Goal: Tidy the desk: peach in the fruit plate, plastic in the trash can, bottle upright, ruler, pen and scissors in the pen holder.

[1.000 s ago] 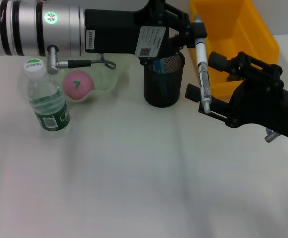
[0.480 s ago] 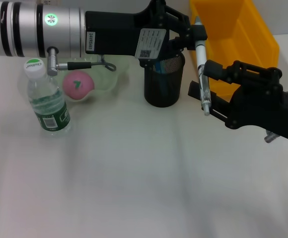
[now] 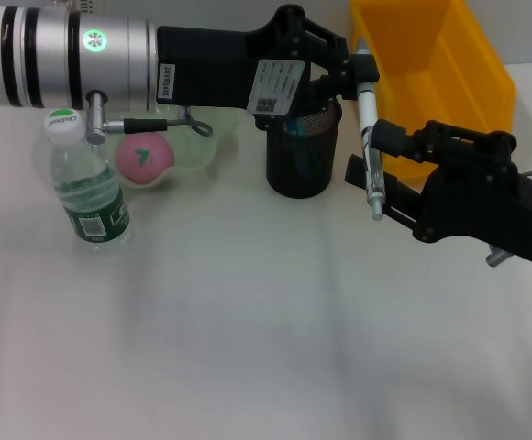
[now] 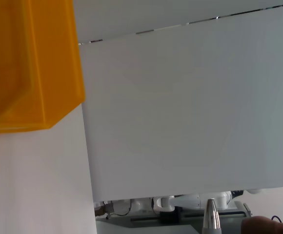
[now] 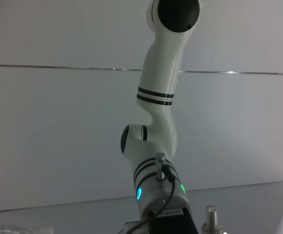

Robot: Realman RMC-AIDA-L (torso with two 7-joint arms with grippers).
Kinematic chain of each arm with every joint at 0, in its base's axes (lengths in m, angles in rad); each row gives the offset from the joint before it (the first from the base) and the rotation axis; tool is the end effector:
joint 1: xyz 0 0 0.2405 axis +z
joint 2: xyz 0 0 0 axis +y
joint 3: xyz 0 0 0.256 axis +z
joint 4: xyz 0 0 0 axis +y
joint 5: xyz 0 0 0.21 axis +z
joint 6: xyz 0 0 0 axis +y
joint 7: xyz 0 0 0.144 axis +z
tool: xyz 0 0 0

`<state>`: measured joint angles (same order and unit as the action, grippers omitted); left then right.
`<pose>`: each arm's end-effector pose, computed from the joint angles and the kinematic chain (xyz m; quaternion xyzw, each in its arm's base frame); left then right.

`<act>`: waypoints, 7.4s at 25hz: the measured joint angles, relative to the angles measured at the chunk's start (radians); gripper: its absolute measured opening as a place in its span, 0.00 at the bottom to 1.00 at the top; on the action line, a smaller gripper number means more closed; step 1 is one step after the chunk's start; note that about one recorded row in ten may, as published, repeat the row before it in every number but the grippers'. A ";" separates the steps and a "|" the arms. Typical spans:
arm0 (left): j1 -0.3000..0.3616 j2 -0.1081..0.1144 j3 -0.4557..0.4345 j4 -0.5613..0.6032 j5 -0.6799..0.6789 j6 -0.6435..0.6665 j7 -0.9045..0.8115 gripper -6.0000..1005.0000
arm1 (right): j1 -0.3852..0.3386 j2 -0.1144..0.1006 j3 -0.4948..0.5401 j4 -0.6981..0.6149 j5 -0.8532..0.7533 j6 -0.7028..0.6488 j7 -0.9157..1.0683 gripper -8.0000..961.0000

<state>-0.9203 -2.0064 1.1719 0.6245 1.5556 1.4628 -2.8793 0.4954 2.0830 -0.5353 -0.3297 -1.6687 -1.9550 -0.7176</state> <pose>-0.0776 0.3971 -0.0167 0.7151 0.6381 0.2246 0.1761 0.2341 0.2785 0.0102 -0.6205 -0.5639 0.2498 0.4843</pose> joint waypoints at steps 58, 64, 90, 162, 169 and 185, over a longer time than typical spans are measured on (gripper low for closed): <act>0.043 -0.007 -0.144 0.040 0.040 0.064 0.116 0.70 | -0.010 -0.004 0.046 0.040 0.007 -0.011 0.024 0.23; 0.077 -0.012 -0.157 0.056 0.017 0.121 0.264 0.78 | -0.026 -0.005 0.200 0.044 0.008 -0.056 0.259 0.24; 0.350 -0.063 0.082 0.219 -0.010 0.035 1.252 0.78 | 0.131 -0.005 0.180 -0.140 0.010 0.361 1.570 0.27; 0.416 -0.051 0.107 0.168 -0.014 -0.040 1.375 0.77 | -0.033 -0.058 -0.003 -0.237 0.067 0.276 2.124 0.81; 0.426 -0.035 0.007 0.097 -0.009 0.068 1.418 0.77 | -0.080 -0.149 -0.059 -0.238 -0.072 0.143 2.219 0.82; 0.435 -0.001 0.000 -0.026 0.070 0.137 1.465 0.77 | -0.020 -0.084 -0.066 -0.226 -0.355 0.155 2.107 0.82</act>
<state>-0.4856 -2.0078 1.1718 0.5984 1.6251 1.5995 -1.4142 0.4752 1.9988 -0.6015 -0.5555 -2.0236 -1.7996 1.3894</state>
